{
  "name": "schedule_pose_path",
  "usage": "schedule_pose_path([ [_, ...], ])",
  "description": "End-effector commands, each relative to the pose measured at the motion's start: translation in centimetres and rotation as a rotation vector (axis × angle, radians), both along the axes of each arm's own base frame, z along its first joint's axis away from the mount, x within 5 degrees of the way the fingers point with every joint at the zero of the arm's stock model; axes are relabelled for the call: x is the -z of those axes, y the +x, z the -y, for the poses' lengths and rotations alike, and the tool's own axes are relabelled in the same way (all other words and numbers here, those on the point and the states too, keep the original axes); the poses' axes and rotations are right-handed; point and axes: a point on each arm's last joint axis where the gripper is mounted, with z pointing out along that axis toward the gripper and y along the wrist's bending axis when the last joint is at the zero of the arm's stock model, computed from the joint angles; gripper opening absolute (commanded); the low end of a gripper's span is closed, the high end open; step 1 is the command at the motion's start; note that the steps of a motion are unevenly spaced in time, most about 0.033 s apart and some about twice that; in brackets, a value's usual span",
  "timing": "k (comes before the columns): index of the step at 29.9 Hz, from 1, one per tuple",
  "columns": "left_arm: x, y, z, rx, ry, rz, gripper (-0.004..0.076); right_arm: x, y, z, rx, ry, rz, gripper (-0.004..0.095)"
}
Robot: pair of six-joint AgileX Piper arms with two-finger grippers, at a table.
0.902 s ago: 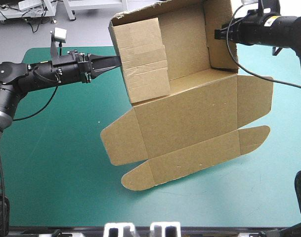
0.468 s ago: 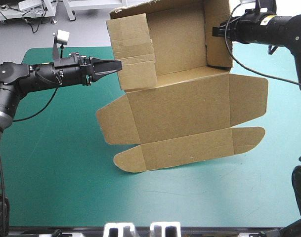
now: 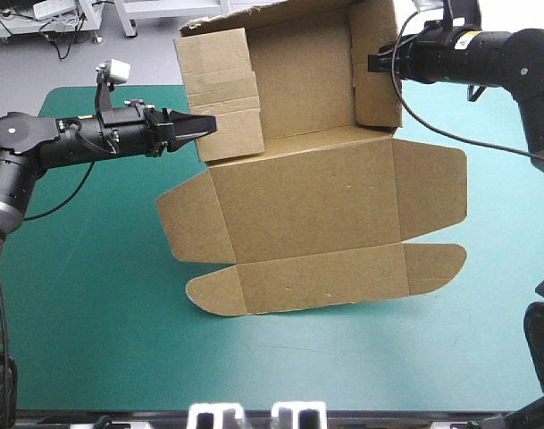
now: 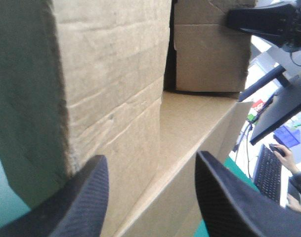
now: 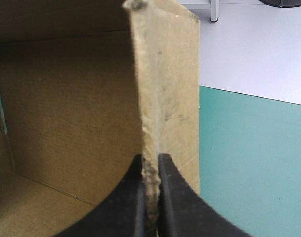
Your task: Fold the box
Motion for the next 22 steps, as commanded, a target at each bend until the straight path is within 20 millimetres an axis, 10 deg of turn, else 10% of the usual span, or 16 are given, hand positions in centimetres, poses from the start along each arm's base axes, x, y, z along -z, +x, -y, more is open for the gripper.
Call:
schedule_pose_path([
  [1, -2.24, -0.84, -0.05, -0.056, -0.005, 0.091, 0.0383, -2.67, -1.89, 0.06, -0.002, 0.061, 0.107, -0.0018],
  [22, -1.92, -0.34, -0.43, -0.110, 0.043, 0.105, 0.0383, -2.49, -1.84, 0.53, 0.034, 0.001, 0.107, -0.0018],
])
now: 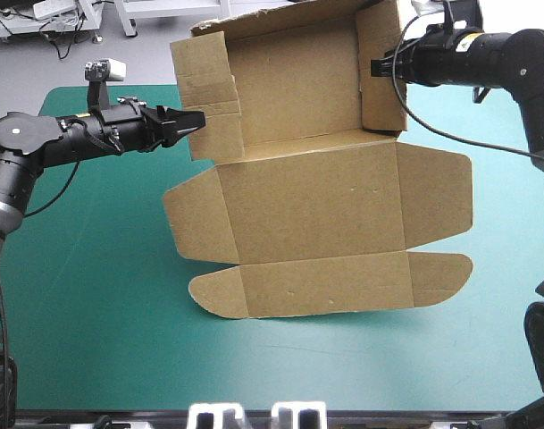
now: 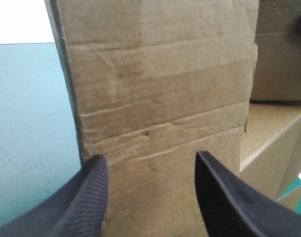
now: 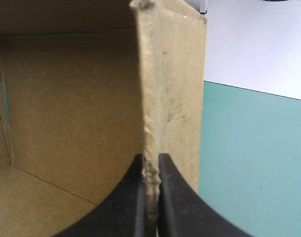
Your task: Fold the box
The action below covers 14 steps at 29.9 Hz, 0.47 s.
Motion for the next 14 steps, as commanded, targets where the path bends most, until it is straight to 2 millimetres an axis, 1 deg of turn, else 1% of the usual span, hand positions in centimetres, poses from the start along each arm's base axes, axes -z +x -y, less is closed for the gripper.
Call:
schedule_pose_path([
  [1, -2.6, -1.3, 0.5, 0.019, -0.074, 0.065, 0.0383, -2.8, -1.8, 0.3, 0.020, 0.048, 0.122, -0.0018],
  [6, -2.6, -0.7, -0.1, -0.061, -0.039, 0.099, 0.0383, -2.7, -1.8, 0.4, 0.026, 0.044, 0.116, -0.0018],
  [14, -2.4, -0.2, -0.6, -0.125, 0.019, 0.129, 0.0383, -2.7, -1.8, 0.4, 0.026, 0.044, 0.116, -0.0018],
])
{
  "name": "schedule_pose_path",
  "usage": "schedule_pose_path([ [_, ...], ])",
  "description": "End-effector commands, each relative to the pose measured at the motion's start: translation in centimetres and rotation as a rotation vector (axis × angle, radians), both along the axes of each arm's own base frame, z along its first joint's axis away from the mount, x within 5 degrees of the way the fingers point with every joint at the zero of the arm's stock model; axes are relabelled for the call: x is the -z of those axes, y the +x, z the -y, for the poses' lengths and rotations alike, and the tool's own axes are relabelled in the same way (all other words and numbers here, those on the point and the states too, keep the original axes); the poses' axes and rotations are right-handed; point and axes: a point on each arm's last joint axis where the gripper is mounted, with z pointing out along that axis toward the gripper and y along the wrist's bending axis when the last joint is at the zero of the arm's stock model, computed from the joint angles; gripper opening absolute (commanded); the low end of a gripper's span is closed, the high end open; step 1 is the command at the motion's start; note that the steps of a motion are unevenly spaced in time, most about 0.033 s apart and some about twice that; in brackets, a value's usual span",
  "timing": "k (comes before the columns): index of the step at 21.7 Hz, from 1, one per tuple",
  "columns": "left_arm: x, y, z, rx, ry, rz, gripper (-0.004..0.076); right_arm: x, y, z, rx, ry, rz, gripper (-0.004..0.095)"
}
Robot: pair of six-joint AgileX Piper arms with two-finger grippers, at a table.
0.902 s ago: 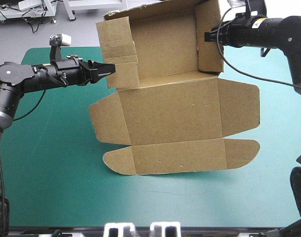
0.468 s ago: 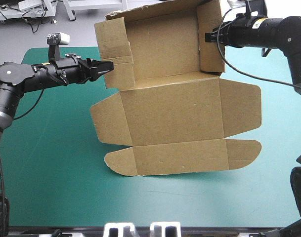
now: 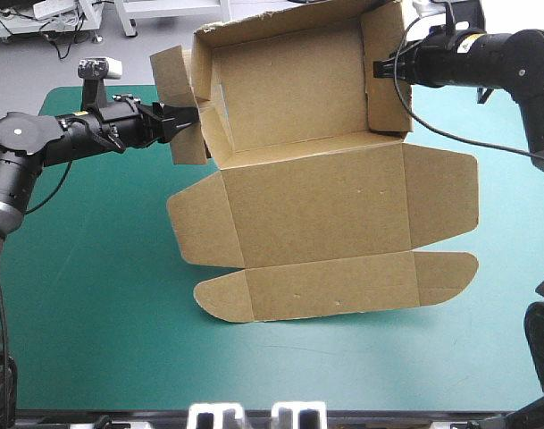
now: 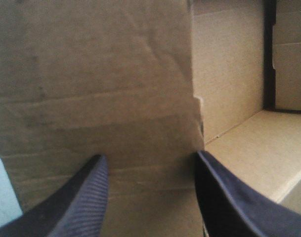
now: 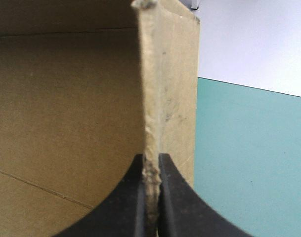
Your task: Fold the box
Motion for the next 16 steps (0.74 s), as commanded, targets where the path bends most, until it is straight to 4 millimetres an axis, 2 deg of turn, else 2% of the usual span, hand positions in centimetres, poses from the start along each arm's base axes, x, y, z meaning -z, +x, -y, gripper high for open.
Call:
schedule_pose_path([
  [1, -2.5, -0.8, -0.1, -0.049, -0.029, 0.098, 0.0383, -2.9, -1.9, 0.1, 0.004, 0.063, 0.126, -0.0018],
  [6, -2.7, -0.2, -0.8, -0.140, 0.006, 0.151, 0.0383, -2.8, -1.9, 0.1, 0.003, 0.062, 0.123, -0.0018],
  [10, -3.4, 0.9, -2.5, -0.342, 0.062, 0.273, 0.0383, -3.2, -2.6, 0.2, 0.001, 0.047, 0.121, -0.0018],
  [13, -3.7, 1.7, -3.4, -0.457, 0.051, 0.322, 0.0382, -4.4, -4.3, 0.7, 0.013, 0.020, 0.156, -0.0018],
  [16, -2.3, 3.0, -3.8, -0.483, 0.013, 0.262, 0.0375, -6.1, -7.1, 1.0, 0.010, 0.026, 0.210, -0.0018],
])
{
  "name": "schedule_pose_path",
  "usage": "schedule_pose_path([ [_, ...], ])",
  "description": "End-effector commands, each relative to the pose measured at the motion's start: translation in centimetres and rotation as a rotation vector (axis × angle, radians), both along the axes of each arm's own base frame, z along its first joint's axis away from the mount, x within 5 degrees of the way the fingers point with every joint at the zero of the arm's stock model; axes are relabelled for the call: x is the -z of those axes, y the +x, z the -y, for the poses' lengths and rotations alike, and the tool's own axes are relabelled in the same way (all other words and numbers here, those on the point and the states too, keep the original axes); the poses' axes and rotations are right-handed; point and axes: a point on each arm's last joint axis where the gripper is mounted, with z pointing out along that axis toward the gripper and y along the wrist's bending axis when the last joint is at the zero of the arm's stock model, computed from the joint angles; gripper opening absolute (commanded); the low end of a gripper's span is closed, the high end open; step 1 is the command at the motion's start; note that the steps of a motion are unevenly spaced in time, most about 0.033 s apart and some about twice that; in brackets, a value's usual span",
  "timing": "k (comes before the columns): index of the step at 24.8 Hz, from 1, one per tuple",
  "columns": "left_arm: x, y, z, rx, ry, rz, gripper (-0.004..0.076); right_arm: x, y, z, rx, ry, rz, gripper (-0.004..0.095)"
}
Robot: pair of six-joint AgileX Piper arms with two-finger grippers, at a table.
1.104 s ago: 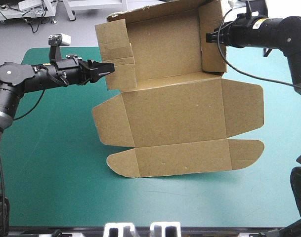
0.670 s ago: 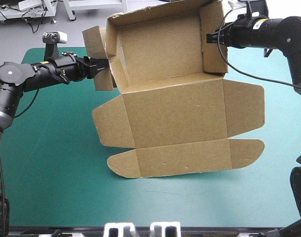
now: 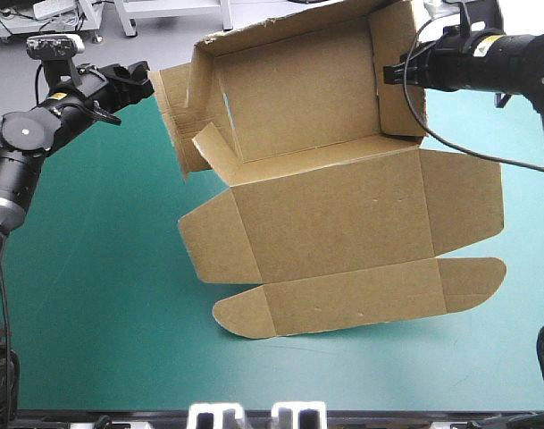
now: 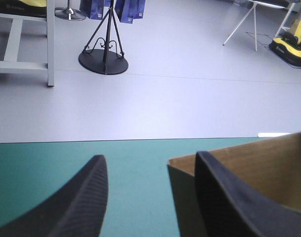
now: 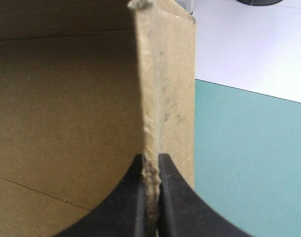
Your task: Fold the box
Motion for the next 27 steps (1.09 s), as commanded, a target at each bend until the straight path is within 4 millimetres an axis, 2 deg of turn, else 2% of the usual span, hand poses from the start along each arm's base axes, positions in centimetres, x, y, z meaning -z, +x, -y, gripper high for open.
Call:
schedule_pose_path([
  [1, -1.5, -0.1, -0.4, -0.049, -0.092, 0.044, 0.0369, -4.3, -4.1, 0.5, 0.003, 0.066, 0.190, -0.0018],
  [5, 0.6, 1.3, -2.6, -0.087, -0.216, -0.079, 0.0312, -6.1, -7.8, 1.2, 0.025, 0.041, 0.263, -0.0019],
  [7, 1.5, 1.6, -4.2, -0.073, -0.353, -0.149, 0.0312, -7.0, -9.9, 1.7, 0.036, 0.034, 0.304, -0.0019],
  [9, 2.0, 1.7, -4.8, -0.040, -0.432, -0.191, 0.0312, -7.4, -10.7, 1.8, 0.045, 0.033, 0.322, -0.0018],
  [12, 3.0, 1.8, -5.5, 0.058, -0.543, -0.277, 0.0312, -7.7, -11.5, 2.2, 0.065, 0.016, 0.343, -0.0019],
  [18, 4.3, 1.7, -6.4, 0.272, -0.723, -0.366, 0.0309, -7.6, -11.5, 2.2, 0.071, 0.028, 0.331, -0.0019],
  [23, 5.4, 1.7, -6.0, 0.466, -0.817, -0.445, 0.0293, -7.7, -11.5, 2.1, 0.060, 0.043, 0.332, -0.0019],
  [27, 5.8, 1.8, -5.3, 0.485, -0.821, -0.478, 0.0252, -7.8, -11.5, 1.9, 0.051, 0.061, 0.344, -0.0019],
])
